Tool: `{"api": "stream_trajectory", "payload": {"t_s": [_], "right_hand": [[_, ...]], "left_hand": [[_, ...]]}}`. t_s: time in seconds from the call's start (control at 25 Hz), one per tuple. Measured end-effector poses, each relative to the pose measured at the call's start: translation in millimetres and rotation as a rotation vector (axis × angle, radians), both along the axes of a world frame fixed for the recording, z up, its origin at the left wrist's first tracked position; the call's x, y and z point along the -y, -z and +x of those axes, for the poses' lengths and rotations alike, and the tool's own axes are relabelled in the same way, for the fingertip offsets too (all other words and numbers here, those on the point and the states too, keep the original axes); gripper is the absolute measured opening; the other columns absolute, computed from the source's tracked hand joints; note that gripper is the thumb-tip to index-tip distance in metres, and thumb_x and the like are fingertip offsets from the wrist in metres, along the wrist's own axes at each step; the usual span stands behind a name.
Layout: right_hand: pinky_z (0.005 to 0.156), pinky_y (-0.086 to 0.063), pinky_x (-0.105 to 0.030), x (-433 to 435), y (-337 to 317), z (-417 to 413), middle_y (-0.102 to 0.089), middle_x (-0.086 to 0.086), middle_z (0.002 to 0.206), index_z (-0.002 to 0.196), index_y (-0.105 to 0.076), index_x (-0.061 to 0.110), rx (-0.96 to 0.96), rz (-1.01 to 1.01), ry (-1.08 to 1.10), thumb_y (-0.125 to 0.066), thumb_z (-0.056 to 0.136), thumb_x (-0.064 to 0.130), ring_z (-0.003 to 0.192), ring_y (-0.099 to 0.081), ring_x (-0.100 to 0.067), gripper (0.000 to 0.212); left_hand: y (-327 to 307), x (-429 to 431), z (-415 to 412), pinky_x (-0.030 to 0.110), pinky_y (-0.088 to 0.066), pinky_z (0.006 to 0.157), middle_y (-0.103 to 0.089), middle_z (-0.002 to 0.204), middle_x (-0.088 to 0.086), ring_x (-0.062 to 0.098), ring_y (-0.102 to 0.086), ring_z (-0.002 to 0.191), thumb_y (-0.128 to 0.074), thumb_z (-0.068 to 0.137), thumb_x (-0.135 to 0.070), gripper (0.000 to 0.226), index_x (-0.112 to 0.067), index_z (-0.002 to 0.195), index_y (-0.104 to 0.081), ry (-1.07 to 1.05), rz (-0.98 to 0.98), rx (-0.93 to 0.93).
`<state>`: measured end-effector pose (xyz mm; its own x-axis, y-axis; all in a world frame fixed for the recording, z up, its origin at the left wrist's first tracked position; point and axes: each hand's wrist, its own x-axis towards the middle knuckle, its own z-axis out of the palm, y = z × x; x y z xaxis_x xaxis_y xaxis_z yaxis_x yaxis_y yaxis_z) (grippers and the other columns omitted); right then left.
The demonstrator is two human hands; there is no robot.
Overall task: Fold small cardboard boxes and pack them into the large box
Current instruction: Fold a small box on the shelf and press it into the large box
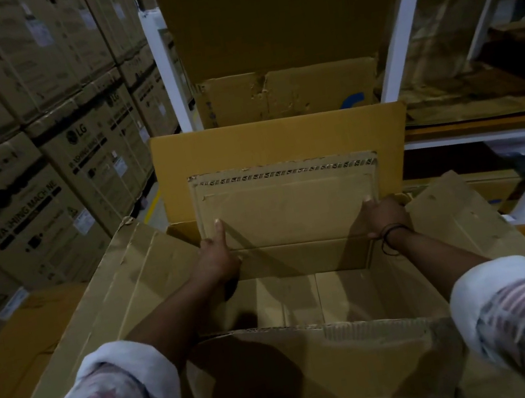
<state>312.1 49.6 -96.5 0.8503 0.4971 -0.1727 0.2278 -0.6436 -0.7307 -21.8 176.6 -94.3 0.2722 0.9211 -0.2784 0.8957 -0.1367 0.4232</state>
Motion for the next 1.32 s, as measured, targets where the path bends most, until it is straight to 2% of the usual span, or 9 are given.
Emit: {"api": "stream_trajectory", "payload": {"t_s": [0.08,0.2,0.32,0.52,0.72,0.84,1.04,1.16,1.32], "right_hand": [[0.079,-0.058,-0.043,5.2,-3.2,-6.2,-0.073,-0.02,0.106,0.108,-0.067,0.002,0.073,-0.081,-0.05,-0.048,0.097,0.057,0.084,-0.071,-0.039,0.06],[0.072,-0.043,-0.034,15.7,-23.5,-22.8,-0.068,-0.023,0.11,0.111,-0.066,-0.001,0.163,-0.118,-0.146,-0.058,0.101,0.038,0.101,-0.066,-0.039,0.041],[0.066,-0.039,-0.031,28.4,-38.7,-37.1,-0.067,-0.018,0.108,0.109,-0.063,0.004,0.211,-0.084,-0.266,-0.064,0.097,0.034,0.097,-0.064,-0.034,0.033],[0.068,-0.052,-0.033,88.7,-57.0,-101.3,-0.068,-0.003,0.081,0.085,-0.065,0.015,0.166,-0.093,-0.637,-0.067,0.094,0.031,0.078,-0.063,-0.018,0.018],[0.066,-0.052,-0.025,146.0,-79.6,-146.8,-0.066,0.008,0.081,0.081,-0.069,0.024,0.37,-0.146,-0.88,-0.065,0.096,0.038,0.076,-0.06,-0.006,0.021],[0.057,-0.046,-0.017,179.7,-105.8,-161.0,-0.065,0.012,0.073,0.074,-0.065,0.027,0.342,-0.152,-1.036,-0.067,0.094,0.041,0.072,-0.061,-0.003,0.025],[0.052,-0.039,-0.014,221.7,-122.9,-184.8,-0.067,0.009,0.075,0.079,-0.064,0.025,0.254,-0.436,-1.218,-0.064,0.096,0.044,0.065,-0.058,-0.004,0.026],[0.059,-0.04,-0.022,230.2,-111.2,-194.5,-0.063,0.005,0.085,0.088,-0.061,0.022,0.183,-0.586,-1.155,-0.057,0.094,0.063,0.077,-0.059,-0.011,0.042],[0.104,-0.043,-0.04,236.2,-101.4,-184.8,-0.041,-0.012,0.147,0.144,-0.043,0.026,0.168,-0.858,-0.94,-0.036,0.075,0.095,0.132,-0.046,-0.036,0.098]], "left_hand": [[-4.6,6.4,3.7,0.052,-0.045,0.111,-0.027,0.159,0.021,0.04,-0.041,0.141,-0.074,0.089,-0.034,0.098,-0.028,0.162,-0.009,-0.007,0.009,-0.127],[-24.6,25.7,8.8,0.031,-0.051,0.092,-0.05,0.146,0.019,0.03,-0.058,0.118,-0.074,0.092,-0.026,0.061,-0.012,0.145,-0.047,0.08,-0.143,-0.181],[-42.3,55.9,5.9,0.034,-0.056,0.08,-0.068,0.122,0.01,0.02,-0.064,0.097,-0.068,0.096,-0.036,0.031,-0.014,0.118,-0.067,0.359,-0.211,-0.332],[-74.4,110.9,-17.3,0.037,-0.055,0.088,-0.068,0.119,0.001,0.02,-0.065,0.102,-0.053,0.102,-0.051,0.045,-0.02,0.134,-0.059,0.79,-0.063,-0.475],[-108.5,148.0,-38.8,0.03,-0.049,0.068,-0.066,0.096,-0.011,0.004,-0.059,0.076,-0.044,0.104,-0.055,0.041,-0.026,0.12,-0.069,0.738,0.011,-0.296],[-118.8,179.7,-57.6,0.023,-0.047,0.062,-0.063,0.089,-0.016,-0.001,-0.059,0.073,-0.043,0.102,-0.059,0.044,-0.029,0.12,-0.07,0.726,-0.049,-0.221],[-120.0,211.0,-82.5,0.019,-0.038,0.06,-0.053,0.095,-0.023,-0.005,-0.048,0.07,-0.047,0.095,-0.071,0.043,-0.042,0.121,-0.065,0.807,-0.072,-0.401],[-115.0,219.9,-89.9,0.018,-0.032,0.058,-0.059,0.101,-0.016,-0.004,-0.045,0.069,-0.044,0.096,-0.072,0.047,-0.04,0.123,-0.065,0.79,-0.142,-0.485],[-96.2,216.0,-103.4,0.035,-0.047,0.091,-0.061,0.125,-0.001,0.015,-0.058,0.111,-0.031,0.089,-0.085,0.074,-0.033,0.13,-0.062,0.642,-0.313,-0.493]]}}
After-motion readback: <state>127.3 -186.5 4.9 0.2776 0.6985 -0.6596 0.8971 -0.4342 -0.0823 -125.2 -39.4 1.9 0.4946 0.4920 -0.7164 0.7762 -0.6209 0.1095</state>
